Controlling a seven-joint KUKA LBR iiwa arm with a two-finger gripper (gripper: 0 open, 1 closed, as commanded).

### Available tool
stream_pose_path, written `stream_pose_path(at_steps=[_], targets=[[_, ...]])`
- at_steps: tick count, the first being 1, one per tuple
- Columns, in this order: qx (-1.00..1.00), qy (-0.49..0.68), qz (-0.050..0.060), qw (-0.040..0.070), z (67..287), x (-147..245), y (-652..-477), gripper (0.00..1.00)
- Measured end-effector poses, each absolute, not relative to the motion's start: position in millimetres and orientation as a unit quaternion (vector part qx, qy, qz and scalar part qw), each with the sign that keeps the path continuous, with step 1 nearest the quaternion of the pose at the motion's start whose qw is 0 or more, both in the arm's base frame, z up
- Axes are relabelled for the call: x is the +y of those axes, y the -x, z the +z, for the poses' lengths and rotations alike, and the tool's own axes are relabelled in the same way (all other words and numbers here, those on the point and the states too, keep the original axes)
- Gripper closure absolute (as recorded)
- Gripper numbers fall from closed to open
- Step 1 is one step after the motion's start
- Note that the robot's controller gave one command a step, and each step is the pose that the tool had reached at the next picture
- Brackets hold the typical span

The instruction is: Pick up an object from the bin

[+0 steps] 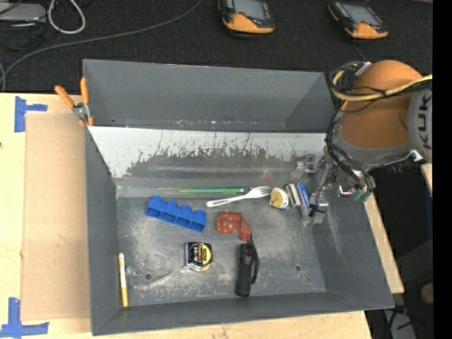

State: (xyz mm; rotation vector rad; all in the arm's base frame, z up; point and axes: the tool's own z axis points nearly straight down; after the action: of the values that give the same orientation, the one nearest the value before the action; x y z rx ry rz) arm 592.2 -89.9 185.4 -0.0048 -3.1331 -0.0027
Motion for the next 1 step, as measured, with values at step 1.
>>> stream_pose_path(at_steps=[1], targets=[[-1.0, 0.0, 0.0, 0.0, 190.0, -89.5, -593.8, 0.0]])
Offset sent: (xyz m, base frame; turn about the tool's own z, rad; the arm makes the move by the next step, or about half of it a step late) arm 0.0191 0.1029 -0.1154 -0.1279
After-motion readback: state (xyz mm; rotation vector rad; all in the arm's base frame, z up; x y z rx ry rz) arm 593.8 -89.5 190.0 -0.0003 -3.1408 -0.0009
